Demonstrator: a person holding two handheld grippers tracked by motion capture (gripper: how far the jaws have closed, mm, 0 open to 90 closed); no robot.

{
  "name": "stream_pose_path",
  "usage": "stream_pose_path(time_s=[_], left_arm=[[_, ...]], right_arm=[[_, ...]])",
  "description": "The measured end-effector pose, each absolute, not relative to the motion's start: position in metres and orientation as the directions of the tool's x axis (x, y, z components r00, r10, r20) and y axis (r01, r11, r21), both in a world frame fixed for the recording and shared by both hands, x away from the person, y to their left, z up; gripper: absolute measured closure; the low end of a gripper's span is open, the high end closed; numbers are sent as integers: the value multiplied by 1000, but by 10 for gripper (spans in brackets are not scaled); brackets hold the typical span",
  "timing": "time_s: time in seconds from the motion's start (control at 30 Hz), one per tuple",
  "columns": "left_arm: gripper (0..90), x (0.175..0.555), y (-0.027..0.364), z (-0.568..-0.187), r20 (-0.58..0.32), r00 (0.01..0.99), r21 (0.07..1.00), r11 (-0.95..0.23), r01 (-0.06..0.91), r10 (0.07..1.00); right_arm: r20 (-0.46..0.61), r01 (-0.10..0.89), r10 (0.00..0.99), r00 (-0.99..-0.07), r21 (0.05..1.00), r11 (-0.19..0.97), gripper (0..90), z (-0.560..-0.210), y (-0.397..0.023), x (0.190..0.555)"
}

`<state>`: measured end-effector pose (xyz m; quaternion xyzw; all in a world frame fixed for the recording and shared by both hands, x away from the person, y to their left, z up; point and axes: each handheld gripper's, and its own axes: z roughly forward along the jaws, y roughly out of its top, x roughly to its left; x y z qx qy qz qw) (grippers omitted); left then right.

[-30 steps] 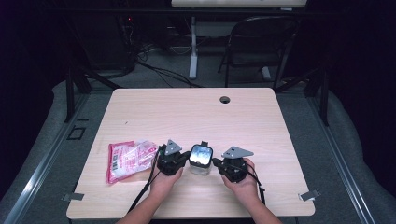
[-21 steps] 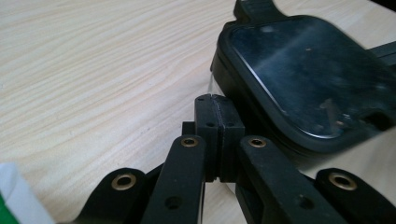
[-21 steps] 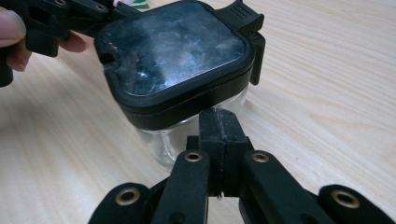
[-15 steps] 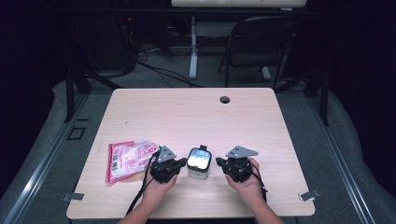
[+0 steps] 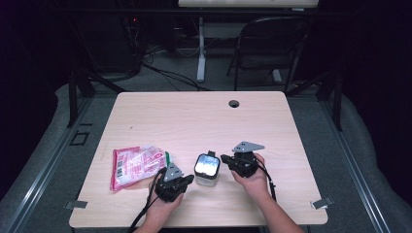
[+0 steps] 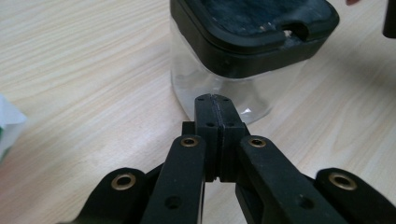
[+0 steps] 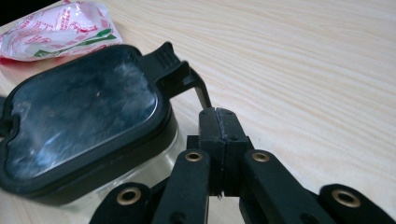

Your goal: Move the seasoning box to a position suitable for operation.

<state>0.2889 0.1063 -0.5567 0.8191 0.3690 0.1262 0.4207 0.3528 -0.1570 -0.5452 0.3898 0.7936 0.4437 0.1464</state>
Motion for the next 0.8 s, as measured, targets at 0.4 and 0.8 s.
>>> stream_pose_path(time_s=[0.4, 0.8], left_arm=[[900, 292, 107, -558, -111, 693, 784, -366, 502, 712], [900, 298, 110, -558, -112, 674, 782, -353, 513, 730]], right_arm=[[110, 478, 720, -686, 814, 331, 900, -550, -149, 356], [107, 477, 703, -703, 804, 355, 900, -549, -149, 347]])
